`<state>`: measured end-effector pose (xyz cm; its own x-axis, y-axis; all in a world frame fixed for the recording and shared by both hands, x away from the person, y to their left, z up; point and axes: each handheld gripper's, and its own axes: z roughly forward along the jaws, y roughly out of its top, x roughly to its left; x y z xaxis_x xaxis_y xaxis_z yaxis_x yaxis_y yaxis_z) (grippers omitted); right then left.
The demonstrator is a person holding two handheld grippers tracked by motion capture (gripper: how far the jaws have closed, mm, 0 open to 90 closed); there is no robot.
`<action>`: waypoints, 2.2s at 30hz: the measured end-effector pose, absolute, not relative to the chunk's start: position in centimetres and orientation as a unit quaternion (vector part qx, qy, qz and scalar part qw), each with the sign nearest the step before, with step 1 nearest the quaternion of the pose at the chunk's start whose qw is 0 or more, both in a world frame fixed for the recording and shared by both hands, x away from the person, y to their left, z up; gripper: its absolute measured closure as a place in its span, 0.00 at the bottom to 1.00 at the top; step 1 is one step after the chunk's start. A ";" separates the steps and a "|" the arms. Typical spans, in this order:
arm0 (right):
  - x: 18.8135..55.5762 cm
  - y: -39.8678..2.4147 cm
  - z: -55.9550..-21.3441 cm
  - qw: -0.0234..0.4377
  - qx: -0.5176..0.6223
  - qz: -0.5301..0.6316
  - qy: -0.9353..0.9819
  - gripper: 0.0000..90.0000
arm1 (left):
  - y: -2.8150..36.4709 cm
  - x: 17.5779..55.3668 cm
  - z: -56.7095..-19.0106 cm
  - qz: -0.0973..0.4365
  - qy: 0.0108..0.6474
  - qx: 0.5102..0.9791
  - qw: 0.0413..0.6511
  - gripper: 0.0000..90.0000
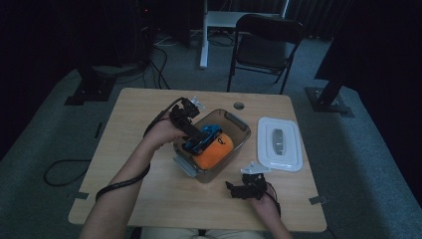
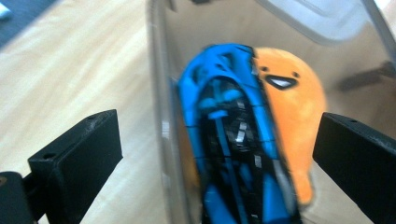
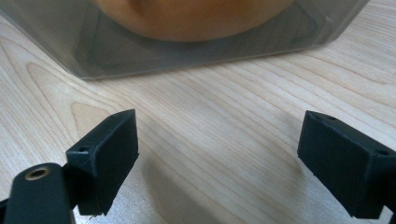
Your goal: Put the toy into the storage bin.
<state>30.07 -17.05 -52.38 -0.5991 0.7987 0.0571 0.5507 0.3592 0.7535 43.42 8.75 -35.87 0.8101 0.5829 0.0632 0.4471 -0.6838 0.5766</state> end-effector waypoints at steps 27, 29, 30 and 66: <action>30.4 -17.3 -52.3 0.162 0.423 0.380 0.806 0.13 | 17.0 47.1 -40.2 0.149 0.377 0.850 0.337 0.02; 30.4 -17.3 -52.2 0.162 0.423 0.381 0.806 0.13 | 17.2 47.4 -40.7 0.151 0.381 0.848 0.336 0.02; 30.5 -17.4 -52.1 0.168 0.422 0.378 0.807 0.13 | 17.4 47.6 -41.2 0.153 0.382 0.848 0.335 0.02; 33.7 -17.4 -50.7 0.199 0.443 0.386 0.784 0.13 | 15.5 46.9 -48.3 0.112 0.374 0.864 0.317 0.04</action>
